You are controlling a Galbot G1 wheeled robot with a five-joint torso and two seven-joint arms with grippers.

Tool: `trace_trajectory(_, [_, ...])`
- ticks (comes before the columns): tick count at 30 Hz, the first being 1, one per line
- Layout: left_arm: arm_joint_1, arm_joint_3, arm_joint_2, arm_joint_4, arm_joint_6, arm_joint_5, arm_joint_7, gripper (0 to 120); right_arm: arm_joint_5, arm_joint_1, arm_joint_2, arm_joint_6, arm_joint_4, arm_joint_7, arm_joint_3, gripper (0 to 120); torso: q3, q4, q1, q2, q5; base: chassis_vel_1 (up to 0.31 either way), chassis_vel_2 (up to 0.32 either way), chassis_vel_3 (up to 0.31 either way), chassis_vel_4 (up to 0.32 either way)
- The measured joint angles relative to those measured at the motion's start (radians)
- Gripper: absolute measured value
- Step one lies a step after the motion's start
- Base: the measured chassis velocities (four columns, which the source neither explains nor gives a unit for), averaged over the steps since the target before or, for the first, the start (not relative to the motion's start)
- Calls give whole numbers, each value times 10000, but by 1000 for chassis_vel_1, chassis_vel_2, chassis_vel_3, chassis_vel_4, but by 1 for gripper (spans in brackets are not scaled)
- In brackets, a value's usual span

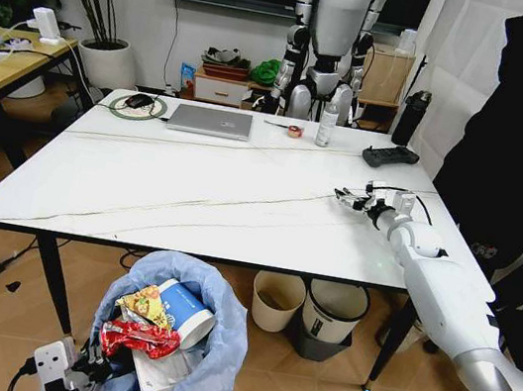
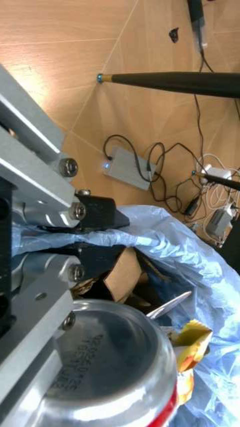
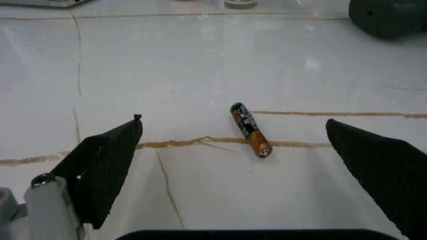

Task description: Pick up the trash bin and place the trash from the table into it.

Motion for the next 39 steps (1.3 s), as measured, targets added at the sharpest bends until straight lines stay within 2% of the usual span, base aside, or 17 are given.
trace_trajectory(4, [-7, -1, 11, -8, 0, -2, -2, 0, -138, -7, 58, -1, -83, 0, -47, 99, 0, 0, 0, 0, -3, 0, 0, 0, 0])
trace_trajectory(7, [-11, -3, 32, -9, 0, -11, -4, 0, -150, -7, 92, -20, -171, -4, -46, 93, 0, -1, 0, 0, -1, 0, 0, 0, 0])
trace_trajectory(9, [-22, -4, 48, -8, 0, -26, -7, 0, -160, -35, 37, -30, -170, -17, -45, 84, -1, 1, 0, 1, -4, 0, 0, 0, 0])
trace_trajectory(10, [-22, -4, 48, -8, 0, -26, -7, 0, -160, -35, 37, -30, -170, -17, -45, 84, -1, 1, 0, 1, -4, 0, 0, 0, 0])
trace_trajectory(15, [-41, -21, 99, -8, 0, -79, -17, 0, -164, -127, -41, -33, -102, -32, -23, 63, -2, 0, -1, 3, -4, 0, 0, 0, 0])
trace_trajectory(16, [-41, -21, 99, -8, 0, -79, -17, 0, -164, -127, -41, -33, -102, -32, -23, 63, -2, 0, -1, 3, -4, 0, 0, 0, 0])
trace_trajectory(20, [-55, -30, 119, -9, 0, -109, -22, 0, -180, -183, -68, -37, -43, -31, -22, 47, -2, 0, -1, 3, -3, 0, 0, 0, 0])
trace_trajectory(22, [-64, -38, 128, -9, 0, -124, -24, 0, -187, -180, -54, -53, -39, -22, -26, 36, -2, -1, -1, 3, -3, 0, 0, 0, 0])
trace_trajectory(27, [-78, -46, 134, -9, 0, -142, -28, 0, -205, -170, -56, -81, -36, -12, -57, 22, -2, -1, -1, 3, -3, 0, 0, 0, 0])
trace_trajectory(30, [-93, -48, 143, -7, 0, -159, -31, 0, -266, -224, -65, -82, 3, -4, -64, 8, -2, 0, -1, 3, -3, 0, 0, 0, 0])
trace_trajectory(34, [-99, -54, 164, -7, 1, -172, -34, 0, -348, -308, -108, -81, 74, -2, -65, 0, -2, 1, -1, 4, -3, 0, 0, 0, 0])
trace_trajectory(39, [-107, -43, 185, 9, 3, -179, -37, 0, -365, -425, -165, -82, 219, 25, -46, 0, -2, 1, -1, 4, -3, 0, 0, 0, 0])
